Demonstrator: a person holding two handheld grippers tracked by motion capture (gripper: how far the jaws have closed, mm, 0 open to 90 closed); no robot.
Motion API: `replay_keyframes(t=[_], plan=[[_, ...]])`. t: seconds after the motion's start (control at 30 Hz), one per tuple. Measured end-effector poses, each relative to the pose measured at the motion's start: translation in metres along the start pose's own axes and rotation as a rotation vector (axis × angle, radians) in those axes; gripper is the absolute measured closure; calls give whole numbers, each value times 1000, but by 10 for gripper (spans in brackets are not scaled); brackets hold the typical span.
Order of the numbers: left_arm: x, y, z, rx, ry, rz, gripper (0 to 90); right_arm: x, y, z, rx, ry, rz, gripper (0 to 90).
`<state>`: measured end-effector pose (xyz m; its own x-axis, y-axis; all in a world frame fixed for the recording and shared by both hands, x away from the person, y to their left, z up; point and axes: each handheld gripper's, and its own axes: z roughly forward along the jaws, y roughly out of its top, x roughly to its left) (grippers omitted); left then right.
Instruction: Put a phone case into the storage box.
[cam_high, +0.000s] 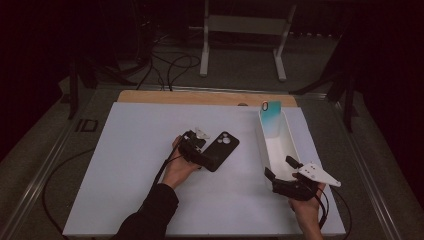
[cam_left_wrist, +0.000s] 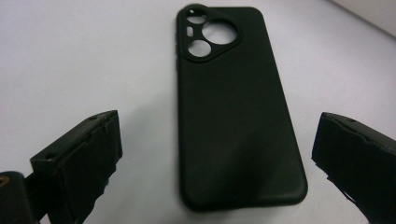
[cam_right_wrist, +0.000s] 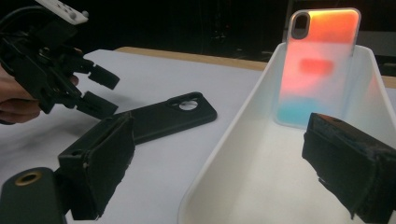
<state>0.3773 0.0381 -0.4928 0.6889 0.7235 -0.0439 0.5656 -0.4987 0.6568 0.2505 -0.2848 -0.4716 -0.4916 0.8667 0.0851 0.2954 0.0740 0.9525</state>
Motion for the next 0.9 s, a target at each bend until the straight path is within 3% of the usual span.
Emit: replay_keyframes(t=[0.5, 0.9], plan=[[-13, 5, 28, 138, 3, 34, 37, 0, 0, 0, -1, 3, -2, 91], [-15, 5, 37, 177, 15, 38, 41, 0, 0, 0, -1, 2, -3, 91]])
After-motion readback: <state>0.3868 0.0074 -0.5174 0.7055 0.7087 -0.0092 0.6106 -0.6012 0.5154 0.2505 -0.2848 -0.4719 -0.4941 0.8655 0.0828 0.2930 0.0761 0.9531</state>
